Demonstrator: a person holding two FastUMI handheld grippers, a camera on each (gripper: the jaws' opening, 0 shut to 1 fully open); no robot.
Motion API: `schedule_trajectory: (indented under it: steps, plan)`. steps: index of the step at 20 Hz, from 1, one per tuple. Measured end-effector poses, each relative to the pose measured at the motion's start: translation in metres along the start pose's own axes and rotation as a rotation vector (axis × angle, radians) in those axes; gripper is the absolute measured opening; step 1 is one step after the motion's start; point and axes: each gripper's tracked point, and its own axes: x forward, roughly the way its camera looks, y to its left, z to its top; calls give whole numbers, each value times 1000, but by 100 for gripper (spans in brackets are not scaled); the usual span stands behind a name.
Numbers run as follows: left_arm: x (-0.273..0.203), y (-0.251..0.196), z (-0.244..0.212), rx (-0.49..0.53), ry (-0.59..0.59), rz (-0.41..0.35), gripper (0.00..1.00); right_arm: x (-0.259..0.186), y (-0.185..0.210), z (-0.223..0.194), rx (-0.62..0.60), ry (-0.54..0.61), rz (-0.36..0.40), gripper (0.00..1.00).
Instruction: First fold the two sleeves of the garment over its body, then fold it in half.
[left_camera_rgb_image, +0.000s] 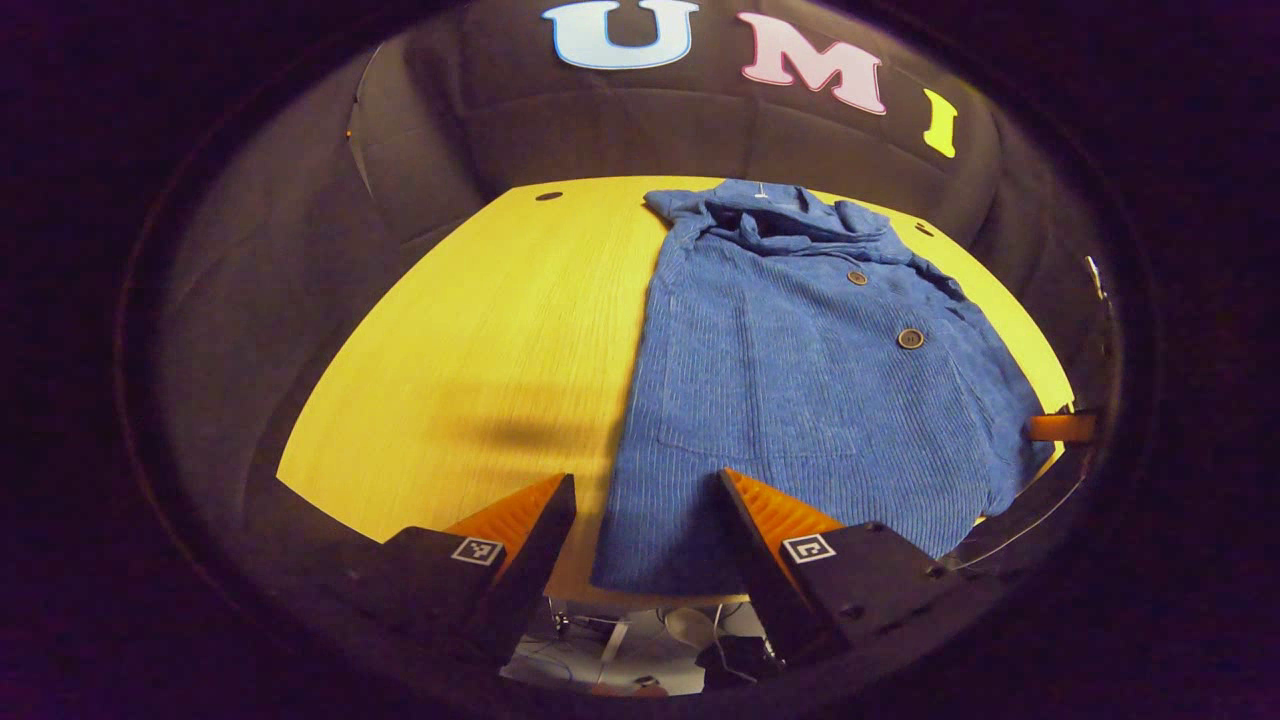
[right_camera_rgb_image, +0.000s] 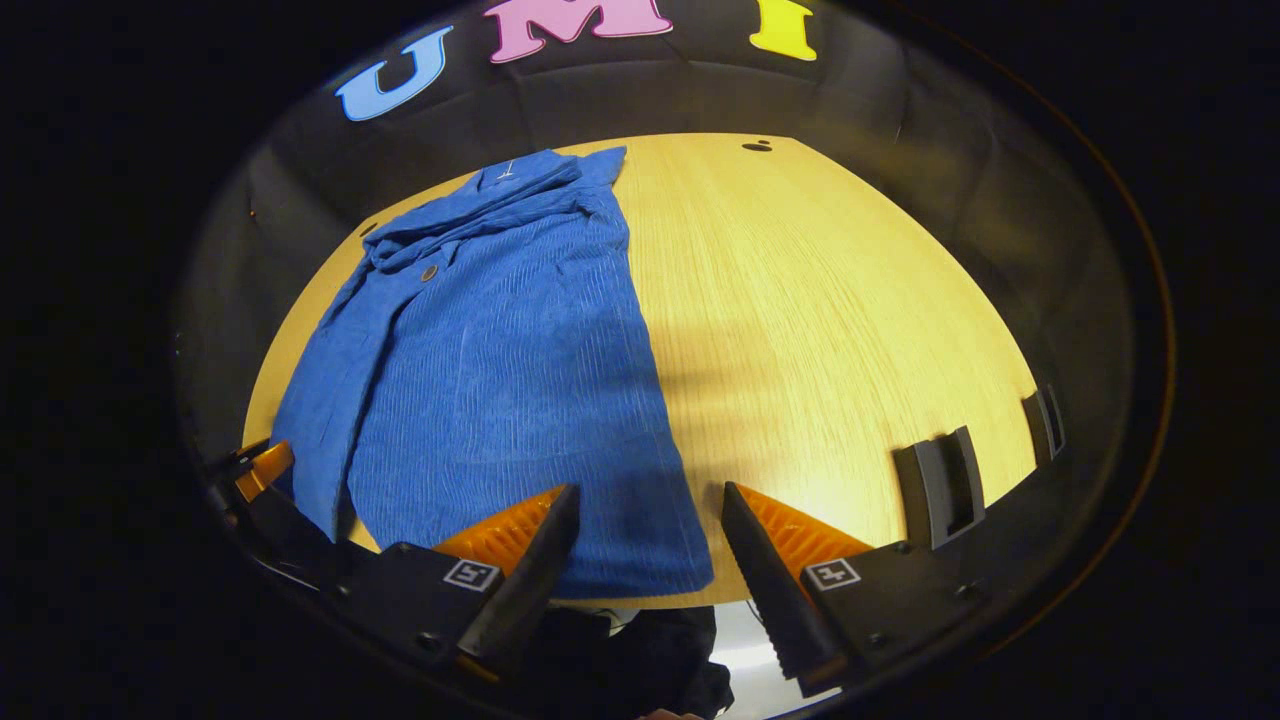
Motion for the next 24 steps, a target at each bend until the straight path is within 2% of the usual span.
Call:
schedule_trajectory:
  steps: [4, 7, 8, 9, 10, 14, 15, 16, 17, 18, 19, 20, 21, 23, 24]
  plan:
    - [-1, -17, -3, 57, 15, -36, 83, 1, 17, -4, -56, 12, 29, 96]
    - [3, -30, 1, 68, 15, -48, 83, 1, 31, -10, -130, 24, 23, 96]
    - [4, -33, 2, 66, 17, -45, 83, 1, 34, -10, -140, 26, 20, 86]
    - [4, -35, 2, 63, 23, -42, 83, 2, 37, -11, -142, 34, 19, 84]
    - [4, -35, 2, 63, 28, -42, 83, 1, 39, -11, -131, 42, 27, 96]
    - [4, -34, 4, 87, 35, -63, 83, 1, 41, -10, 3, 81, 48, 47]
    - [5, -33, 4, 94, 35, -66, 83, 1, 41, -9, 30, 97, 52, 47]
    - [1, -37, 6, 107, 34, -83, 83, 1, 42, -8, 53, 105, 61, 57]
    - [3, -37, 6, 122, 37, -87, 81, 2, 44, -7, 74, 104, 78, 57]
    - [7, -35, 6, 117, 46, -85, 67, 2, 45, -6, 77, 105, 91, 46]
    - [6, -36, 7, 110, 57, -90, 67, 2, 45, -7, 68, 103, 99, 57]
    - [7, -37, 9, 104, 61, -90, 66, 2, 45, -7, 55, 104, 102, 57]
    - [8, -35, 10, 89, 62, -91, 60, 7, 42, -14, 33, 102, 81, 46]
    - [9, -36, 12, 70, 68, -97, 34, 5, 43, -8, 83, 97, 70, 18]
    - [9, -37, 11, 40, 80, -93, 24, 5, 46, -11, 85, 125, 82, 20]
